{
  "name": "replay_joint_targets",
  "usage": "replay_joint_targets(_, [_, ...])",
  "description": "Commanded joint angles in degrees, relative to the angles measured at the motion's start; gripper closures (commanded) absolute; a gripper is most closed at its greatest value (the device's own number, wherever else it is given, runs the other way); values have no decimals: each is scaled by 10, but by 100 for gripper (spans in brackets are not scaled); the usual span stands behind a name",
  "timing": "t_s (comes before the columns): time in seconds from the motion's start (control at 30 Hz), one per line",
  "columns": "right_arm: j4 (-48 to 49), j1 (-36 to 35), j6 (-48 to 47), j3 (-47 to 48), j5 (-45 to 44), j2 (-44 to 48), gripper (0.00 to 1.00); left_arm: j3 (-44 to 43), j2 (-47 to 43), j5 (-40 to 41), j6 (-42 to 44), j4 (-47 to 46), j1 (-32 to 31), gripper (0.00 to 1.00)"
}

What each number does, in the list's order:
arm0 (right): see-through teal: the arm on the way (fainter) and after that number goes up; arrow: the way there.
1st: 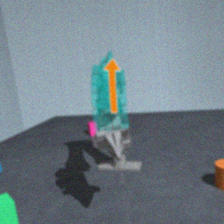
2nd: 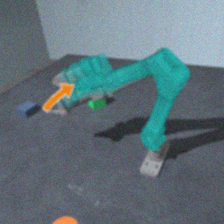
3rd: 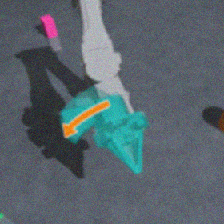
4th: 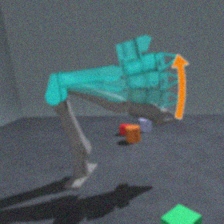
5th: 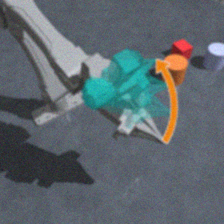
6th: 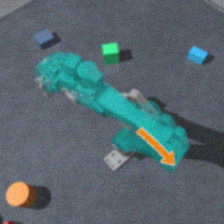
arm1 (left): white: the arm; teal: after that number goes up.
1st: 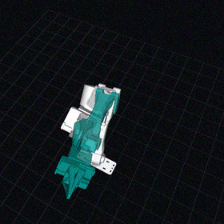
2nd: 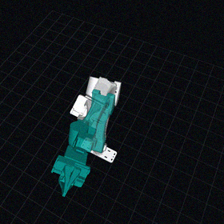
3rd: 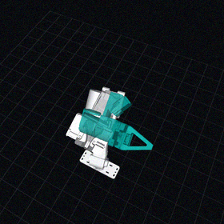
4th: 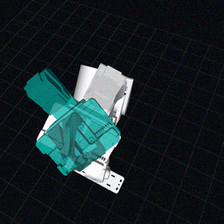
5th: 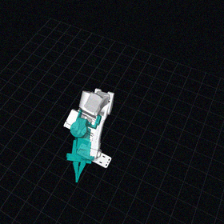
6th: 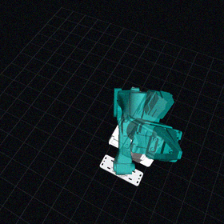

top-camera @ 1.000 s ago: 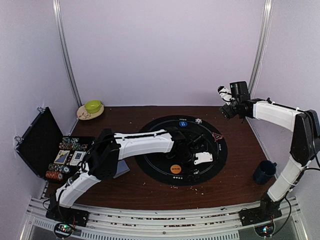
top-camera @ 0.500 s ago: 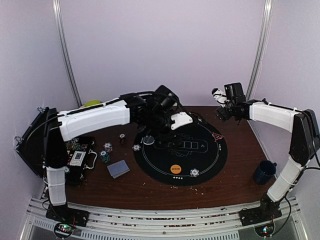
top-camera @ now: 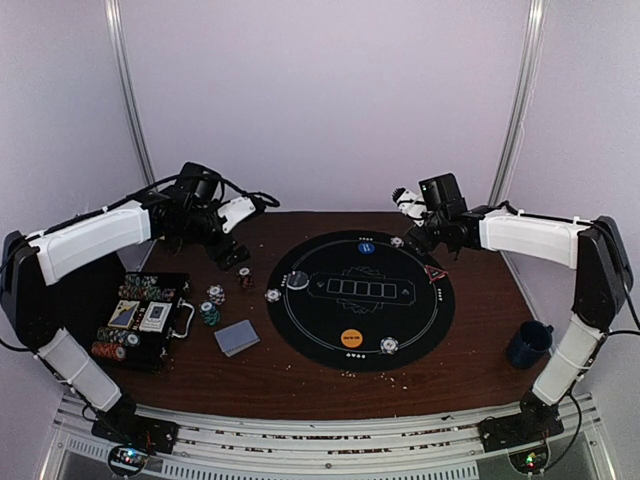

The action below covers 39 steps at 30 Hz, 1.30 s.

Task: Distribute texas hold em gaming equipment
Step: Pick up the pile of poker chips from the pile of poker chips.

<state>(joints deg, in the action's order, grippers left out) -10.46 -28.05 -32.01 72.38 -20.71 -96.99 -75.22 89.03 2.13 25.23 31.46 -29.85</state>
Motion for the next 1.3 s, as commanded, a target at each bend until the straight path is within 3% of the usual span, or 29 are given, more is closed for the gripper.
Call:
replay_joint_targets(0.0, [9,-13,-8,-5,-22,-9,0,46,-17,-41,11,-54,53,2])
replay_joint_targets(0.13, [7,-19,-8,-6,-21,-13,0,54,14,-75,-10,-56,90,2])
replay_joint_targets(0.37, [11,-22,-10,-8,-26,-31,0,46,41,-73,-17,12,95,2])
replay_joint_targets(0.53, [19,-35,-19,-10,-42,-41,0,53,48,-81,1,-5,96,2])
replay_joint_targets(0.6, [19,-41,-21,-10,-47,-43,0,30,78,-85,2,-21,96,2])
replay_joint_targets(0.83, [25,-42,-24,-17,-52,-54,0,-113,191,-117,-6,61,97,2])
replay_joint_targets(1.27, [25,-47,-26,-15,-56,-61,0,45,39,-77,-20,116,98,2])
